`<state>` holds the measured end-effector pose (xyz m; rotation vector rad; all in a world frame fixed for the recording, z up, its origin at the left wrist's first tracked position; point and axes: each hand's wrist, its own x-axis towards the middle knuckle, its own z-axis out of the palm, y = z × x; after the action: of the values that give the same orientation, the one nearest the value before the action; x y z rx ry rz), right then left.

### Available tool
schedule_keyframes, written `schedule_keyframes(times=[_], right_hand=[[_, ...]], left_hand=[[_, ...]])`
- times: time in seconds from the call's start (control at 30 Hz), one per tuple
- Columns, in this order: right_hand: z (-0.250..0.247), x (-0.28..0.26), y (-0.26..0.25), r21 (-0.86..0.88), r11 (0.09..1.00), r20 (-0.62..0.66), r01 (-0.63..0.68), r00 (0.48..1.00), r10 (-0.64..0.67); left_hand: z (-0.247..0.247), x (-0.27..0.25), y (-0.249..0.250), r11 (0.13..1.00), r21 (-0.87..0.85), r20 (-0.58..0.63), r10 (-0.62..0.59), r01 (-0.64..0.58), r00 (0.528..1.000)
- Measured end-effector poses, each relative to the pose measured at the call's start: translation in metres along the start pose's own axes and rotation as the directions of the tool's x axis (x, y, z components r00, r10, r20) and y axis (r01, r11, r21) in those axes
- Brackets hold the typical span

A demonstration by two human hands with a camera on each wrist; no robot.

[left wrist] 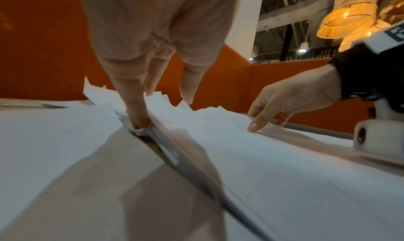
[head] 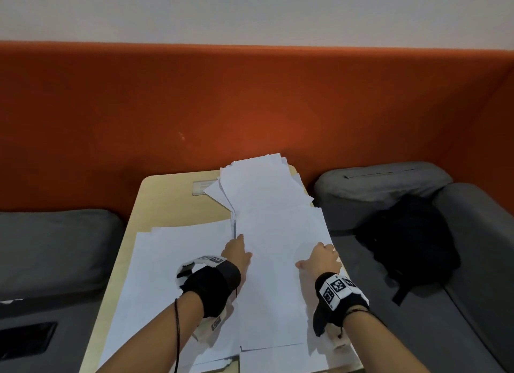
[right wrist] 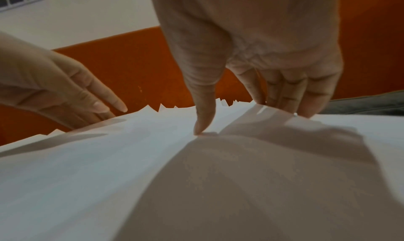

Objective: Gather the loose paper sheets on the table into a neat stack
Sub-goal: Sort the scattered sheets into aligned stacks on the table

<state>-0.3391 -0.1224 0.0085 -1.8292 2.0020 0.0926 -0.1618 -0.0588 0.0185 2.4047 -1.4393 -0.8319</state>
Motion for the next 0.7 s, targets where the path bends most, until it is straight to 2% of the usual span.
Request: schedule_keyframes(times=[0.17, 0.27, 0.43, 0.53, 0.6, 0.67, 0.7], right_hand=[[-0.001, -0.003, -0.002, -0.006, 1.0, -0.049, 0.018, 0.999, -0.018], [0.0, -0.001, 0.0, 0.057, 0.996, -0.057, 0.063, 0.997, -0.059], [0.0, 0.003, 0.0, 0.113, 0.989, -0.002, 0.099, 0.995, -0.1], [0.0, 0.005, 0.0, 0.132, 0.986, 0.015, 0.1, 0.995, -0.103], [0.001, 0.008, 0.001, 0.172, 0.98, 0.028, 0.098, 0.994, -0.104], [0.001, 0.013, 0.004, 0.265, 0.96, 0.013, 0.088, 0.995, -0.095], [-0.001, 0.015, 0.005, 0.349, 0.932, -0.016, 0.094, 0.995, -0.094]], left_hand=[[-0.001, 0.001, 0.01, 0.998, -0.027, -0.058, 0.063, -0.065, 0.996], [-0.002, 0.002, 0.01, 0.993, -0.051, -0.087, 0.101, -0.106, 0.991], [-0.003, 0.002, 0.008, 0.968, -0.187, -0.149, 0.138, -0.165, 0.979], [-0.002, 0.004, 0.007, 0.905, -0.408, -0.146, 0.064, -0.119, 0.987], [-0.001, 0.004, 0.007, 0.878, -0.47, -0.106, 0.047, -0.092, 0.993], [-0.004, 0.005, 0.007, 0.844, -0.516, -0.116, 0.1, -0.146, 0.988], [-0.008, 0.005, 0.008, 0.791, -0.582, -0.143, 0.128, -0.188, 0.981]])
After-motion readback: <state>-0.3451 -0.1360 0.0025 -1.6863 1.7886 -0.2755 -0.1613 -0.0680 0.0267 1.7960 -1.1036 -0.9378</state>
